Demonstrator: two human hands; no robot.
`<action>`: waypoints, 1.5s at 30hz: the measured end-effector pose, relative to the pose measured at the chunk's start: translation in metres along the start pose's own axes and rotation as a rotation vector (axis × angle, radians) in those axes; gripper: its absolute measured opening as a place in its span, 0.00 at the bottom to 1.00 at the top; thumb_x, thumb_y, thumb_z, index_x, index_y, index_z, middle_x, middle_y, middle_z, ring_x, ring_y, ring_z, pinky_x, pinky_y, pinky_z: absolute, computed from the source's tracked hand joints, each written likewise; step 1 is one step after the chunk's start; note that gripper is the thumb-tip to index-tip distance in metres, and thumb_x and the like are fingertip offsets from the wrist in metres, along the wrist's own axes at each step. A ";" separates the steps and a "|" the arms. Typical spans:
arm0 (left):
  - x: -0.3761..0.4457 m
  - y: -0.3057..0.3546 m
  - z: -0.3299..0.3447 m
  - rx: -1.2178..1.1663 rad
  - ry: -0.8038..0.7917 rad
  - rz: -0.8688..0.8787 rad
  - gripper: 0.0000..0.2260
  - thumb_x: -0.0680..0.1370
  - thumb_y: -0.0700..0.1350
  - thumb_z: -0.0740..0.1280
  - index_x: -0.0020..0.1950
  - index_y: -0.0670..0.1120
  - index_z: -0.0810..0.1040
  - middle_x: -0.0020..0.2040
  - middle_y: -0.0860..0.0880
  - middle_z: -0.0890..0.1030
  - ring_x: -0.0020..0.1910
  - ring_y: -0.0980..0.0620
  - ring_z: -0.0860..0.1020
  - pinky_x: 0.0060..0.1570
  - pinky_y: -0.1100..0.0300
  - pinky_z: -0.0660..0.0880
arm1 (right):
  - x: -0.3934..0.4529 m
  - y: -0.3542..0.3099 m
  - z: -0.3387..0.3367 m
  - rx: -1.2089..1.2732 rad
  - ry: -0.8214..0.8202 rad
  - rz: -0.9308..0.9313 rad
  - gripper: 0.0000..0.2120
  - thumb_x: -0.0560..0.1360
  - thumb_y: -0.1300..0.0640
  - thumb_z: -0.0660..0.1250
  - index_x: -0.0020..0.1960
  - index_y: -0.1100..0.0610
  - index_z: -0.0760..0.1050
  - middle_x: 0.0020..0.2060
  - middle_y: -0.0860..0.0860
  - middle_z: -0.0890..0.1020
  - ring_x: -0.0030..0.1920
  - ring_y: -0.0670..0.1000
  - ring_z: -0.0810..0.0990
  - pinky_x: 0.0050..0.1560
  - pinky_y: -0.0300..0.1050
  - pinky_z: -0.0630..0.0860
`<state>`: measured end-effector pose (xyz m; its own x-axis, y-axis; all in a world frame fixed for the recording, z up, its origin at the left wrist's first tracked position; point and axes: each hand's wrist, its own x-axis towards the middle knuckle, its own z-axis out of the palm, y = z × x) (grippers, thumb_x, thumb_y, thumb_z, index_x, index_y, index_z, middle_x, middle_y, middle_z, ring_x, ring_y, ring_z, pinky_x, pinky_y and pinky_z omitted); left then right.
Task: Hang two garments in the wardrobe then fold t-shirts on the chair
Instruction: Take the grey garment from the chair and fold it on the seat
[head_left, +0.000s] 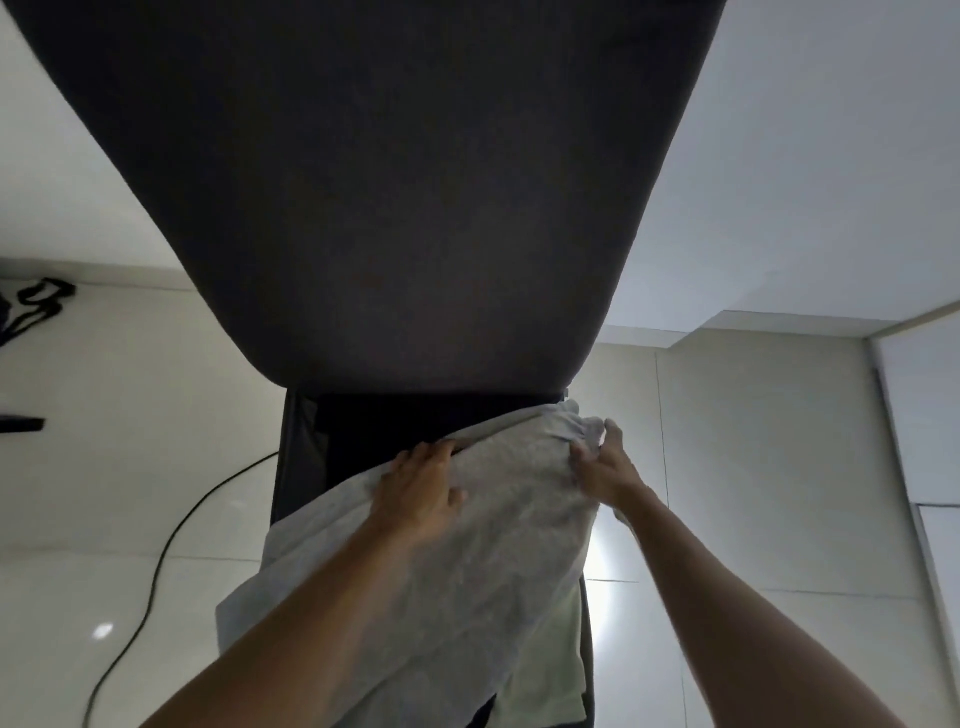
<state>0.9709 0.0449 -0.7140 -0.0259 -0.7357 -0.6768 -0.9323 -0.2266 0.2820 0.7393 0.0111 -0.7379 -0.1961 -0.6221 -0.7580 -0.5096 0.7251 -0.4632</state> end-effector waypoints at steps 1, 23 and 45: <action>0.005 0.001 0.003 0.020 0.024 0.007 0.24 0.80 0.52 0.63 0.76 0.52 0.64 0.71 0.48 0.69 0.70 0.44 0.67 0.68 0.47 0.66 | 0.007 0.003 0.003 0.070 -0.013 0.041 0.36 0.82 0.48 0.62 0.81 0.53 0.45 0.76 0.61 0.63 0.72 0.65 0.68 0.69 0.59 0.70; -0.288 -0.037 -0.102 -0.565 -0.081 0.630 0.01 0.77 0.38 0.72 0.46 0.41 0.83 0.38 0.49 0.80 0.39 0.53 0.77 0.45 0.60 0.76 | -0.296 -0.032 0.010 -0.680 0.027 -0.710 0.08 0.67 0.57 0.63 0.45 0.52 0.76 0.46 0.49 0.78 0.55 0.51 0.74 0.58 0.46 0.70; -0.594 0.018 -0.201 -1.184 -0.005 0.964 0.07 0.83 0.38 0.60 0.48 0.43 0.77 0.43 0.48 0.81 0.43 0.51 0.80 0.47 0.56 0.79 | -0.589 0.026 -0.009 -0.350 -0.183 -0.666 0.50 0.60 0.43 0.84 0.76 0.46 0.62 0.69 0.45 0.74 0.66 0.49 0.73 0.67 0.49 0.72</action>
<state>1.0417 0.3494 -0.1702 -0.4387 -0.8955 0.0754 0.2553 -0.0438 0.9659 0.8341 0.3936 -0.2997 0.3703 -0.8136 -0.4483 -0.7129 0.0606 -0.6987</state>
